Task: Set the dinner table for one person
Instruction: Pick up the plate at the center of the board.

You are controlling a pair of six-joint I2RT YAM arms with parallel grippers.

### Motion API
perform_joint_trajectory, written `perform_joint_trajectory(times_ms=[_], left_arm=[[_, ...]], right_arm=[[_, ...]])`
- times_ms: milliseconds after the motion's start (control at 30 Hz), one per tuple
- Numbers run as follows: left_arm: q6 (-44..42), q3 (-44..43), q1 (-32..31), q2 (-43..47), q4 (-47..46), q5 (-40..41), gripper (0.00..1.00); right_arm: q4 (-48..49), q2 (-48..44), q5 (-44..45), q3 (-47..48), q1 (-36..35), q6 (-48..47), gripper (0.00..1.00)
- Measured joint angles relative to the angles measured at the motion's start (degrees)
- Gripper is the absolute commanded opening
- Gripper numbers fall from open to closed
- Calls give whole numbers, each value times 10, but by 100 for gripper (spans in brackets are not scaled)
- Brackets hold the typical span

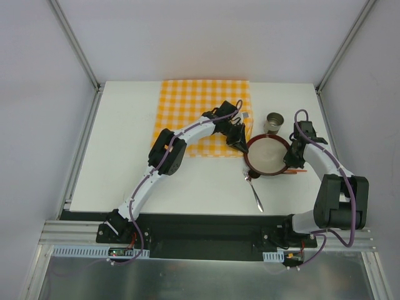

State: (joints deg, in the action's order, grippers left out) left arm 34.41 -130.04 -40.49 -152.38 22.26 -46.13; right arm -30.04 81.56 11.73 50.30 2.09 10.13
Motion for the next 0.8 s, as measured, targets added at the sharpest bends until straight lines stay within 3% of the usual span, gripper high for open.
perform_joint_trajectory(times_ms=[800], left_arm=[[5,82,-1,53,-38,50,0]], right_arm=[[2,8,8,2,-14,3,1]])
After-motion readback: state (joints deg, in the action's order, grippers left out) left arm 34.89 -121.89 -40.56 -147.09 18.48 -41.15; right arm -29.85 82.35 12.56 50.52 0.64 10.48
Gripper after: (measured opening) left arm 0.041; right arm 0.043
